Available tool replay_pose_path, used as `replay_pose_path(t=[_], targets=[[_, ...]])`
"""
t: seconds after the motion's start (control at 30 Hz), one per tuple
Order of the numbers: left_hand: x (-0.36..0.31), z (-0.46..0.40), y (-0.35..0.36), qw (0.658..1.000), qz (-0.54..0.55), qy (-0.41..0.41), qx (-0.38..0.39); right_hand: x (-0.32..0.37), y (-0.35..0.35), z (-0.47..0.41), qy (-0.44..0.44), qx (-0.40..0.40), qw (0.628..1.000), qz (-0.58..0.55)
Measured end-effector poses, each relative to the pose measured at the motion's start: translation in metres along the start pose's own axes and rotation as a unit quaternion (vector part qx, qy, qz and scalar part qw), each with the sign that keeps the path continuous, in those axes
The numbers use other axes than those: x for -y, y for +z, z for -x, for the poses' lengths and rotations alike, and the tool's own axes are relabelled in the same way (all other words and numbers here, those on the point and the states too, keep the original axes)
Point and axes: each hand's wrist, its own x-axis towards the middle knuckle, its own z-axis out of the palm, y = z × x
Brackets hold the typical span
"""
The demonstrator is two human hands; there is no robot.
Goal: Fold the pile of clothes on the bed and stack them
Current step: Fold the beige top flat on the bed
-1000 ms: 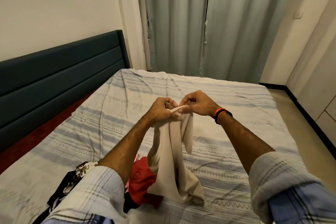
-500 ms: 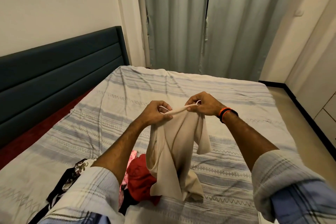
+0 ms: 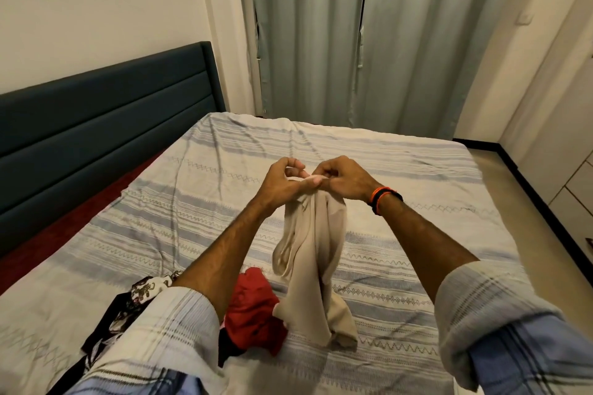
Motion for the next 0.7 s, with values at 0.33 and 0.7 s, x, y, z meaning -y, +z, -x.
replay_pose_path(t=[0.33,0.7], targets=[[0.014,0.005,-0.007,1.000,-0.014,0.017,0.015,-0.005,-0.019,-0.003,0.039,-0.071,0.994,-0.077],[0.002,-0.002,-0.003,0.995,-0.093,0.001,0.024,-0.004,-0.026,0.002,-0.010,-0.117,0.986,-0.120]])
